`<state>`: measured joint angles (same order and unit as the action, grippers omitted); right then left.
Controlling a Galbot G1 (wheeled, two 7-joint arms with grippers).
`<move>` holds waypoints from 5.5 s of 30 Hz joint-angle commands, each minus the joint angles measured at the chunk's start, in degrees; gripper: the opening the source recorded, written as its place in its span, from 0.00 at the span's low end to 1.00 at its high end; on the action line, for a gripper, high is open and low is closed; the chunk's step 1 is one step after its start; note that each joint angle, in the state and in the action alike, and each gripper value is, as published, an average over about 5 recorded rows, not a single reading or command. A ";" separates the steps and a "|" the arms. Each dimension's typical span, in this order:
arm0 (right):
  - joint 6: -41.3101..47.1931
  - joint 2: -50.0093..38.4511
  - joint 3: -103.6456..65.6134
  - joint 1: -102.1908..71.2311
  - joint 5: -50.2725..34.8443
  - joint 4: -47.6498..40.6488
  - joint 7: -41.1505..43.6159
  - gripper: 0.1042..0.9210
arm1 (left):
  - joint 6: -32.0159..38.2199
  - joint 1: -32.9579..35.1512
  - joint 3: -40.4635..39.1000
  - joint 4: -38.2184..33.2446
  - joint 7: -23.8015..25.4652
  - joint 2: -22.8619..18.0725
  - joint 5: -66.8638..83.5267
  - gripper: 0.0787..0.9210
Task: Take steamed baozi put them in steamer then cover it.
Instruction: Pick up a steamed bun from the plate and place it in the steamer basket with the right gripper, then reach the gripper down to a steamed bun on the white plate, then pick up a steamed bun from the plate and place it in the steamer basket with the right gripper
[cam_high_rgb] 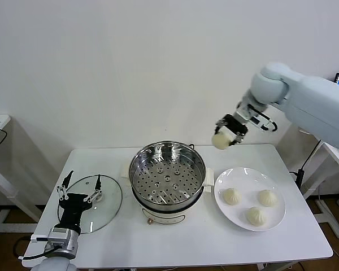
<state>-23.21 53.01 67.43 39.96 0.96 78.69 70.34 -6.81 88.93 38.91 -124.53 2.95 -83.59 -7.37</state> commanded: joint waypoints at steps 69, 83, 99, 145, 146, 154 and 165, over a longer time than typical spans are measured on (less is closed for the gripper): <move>21.03 -9.22 9.81 4.70 -20.55 1.83 1.22 0.88 | 1.26 1.24 1.24 0.29 0.49 1.55 1.10 0.88; 41.31 -17.08 6.72 -11.45 -13.43 2.24 0.87 0.88 | 1.59 1.36 0.53 0.30 0.53 1.17 0.54 0.88; 43.66 -13.50 -5.71 -28.81 -8.16 -6.18 -5.41 0.88 | 1.95 0.60 0.65 1.94 0.80 1.53 0.40 0.88; 42.45 -9.27 -12.49 -36.56 -3.30 -8.64 -8.05 0.68 | 1.98 0.42 0.31 2.10 0.76 1.24 0.11 0.88; 42.56 -9.94 -12.07 -35.74 -3.99 -7.94 -7.87 0.68 | 2.00 0.46 0.33 2.08 0.76 1.22 0.10 0.88; 44.24 -18.07 -0.19 -17.74 -15.59 2.73 -5.61 0.68 | 1.84 0.63 0.34 1.55 0.73 1.39 0.11 0.88; 49.57 -17.93 17.89 12.31 -30.84 14.34 -4.38 0.69 | 1.52 1.05 0.31 0.49 0.76 2.19 0.11 0.88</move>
<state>22.77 36.21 72.63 30.17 -17.92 83.89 65.13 -5.14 89.80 39.22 -123.66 3.68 -81.71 -7.27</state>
